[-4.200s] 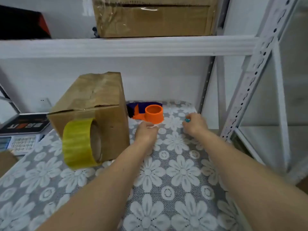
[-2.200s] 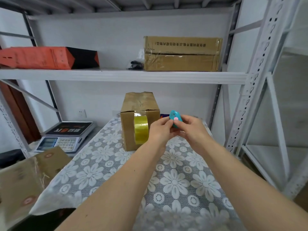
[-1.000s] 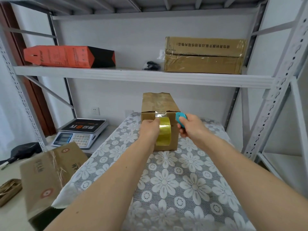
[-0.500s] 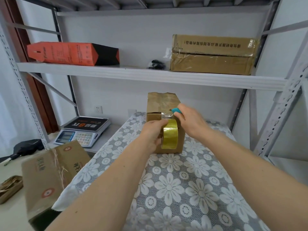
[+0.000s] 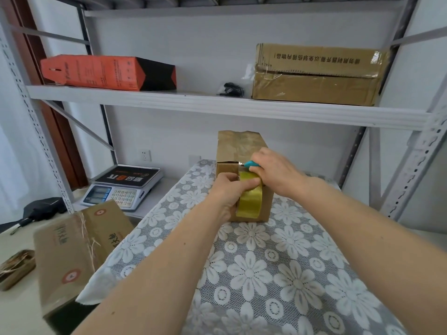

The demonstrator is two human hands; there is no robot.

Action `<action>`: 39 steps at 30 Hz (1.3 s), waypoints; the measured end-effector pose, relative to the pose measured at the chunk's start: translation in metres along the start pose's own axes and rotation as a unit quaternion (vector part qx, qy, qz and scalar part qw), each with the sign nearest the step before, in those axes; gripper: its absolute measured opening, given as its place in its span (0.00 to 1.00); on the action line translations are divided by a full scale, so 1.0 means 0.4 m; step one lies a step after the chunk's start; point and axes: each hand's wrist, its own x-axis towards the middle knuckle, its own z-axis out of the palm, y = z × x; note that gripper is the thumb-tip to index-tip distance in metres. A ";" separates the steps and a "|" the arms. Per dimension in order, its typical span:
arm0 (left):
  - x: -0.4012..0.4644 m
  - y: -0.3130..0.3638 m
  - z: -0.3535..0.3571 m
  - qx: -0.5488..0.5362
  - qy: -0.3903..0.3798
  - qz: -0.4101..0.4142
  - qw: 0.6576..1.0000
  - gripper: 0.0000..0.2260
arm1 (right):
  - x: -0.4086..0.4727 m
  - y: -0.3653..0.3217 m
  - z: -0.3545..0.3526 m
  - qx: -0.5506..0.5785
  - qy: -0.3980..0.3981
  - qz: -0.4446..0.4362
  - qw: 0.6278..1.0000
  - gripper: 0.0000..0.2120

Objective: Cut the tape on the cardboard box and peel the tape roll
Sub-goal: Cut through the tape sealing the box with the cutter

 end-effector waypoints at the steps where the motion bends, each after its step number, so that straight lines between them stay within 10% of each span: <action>1: 0.002 0.002 0.003 0.000 0.006 -0.004 1.000 0.27 | 0.003 0.000 0.001 -0.007 -0.004 -0.004 1.000 0.08; 17: 0.017 0.016 0.014 -0.023 0.019 -0.040 0.999 0.44 | 0.007 -0.011 -0.003 -0.063 -0.007 -0.036 0.997 0.10; 39: -0.002 0.019 0.011 -0.008 -0.003 -0.027 1.000 0.28 | 0.014 -0.031 -0.027 -0.154 -0.042 -0.079 0.984 0.08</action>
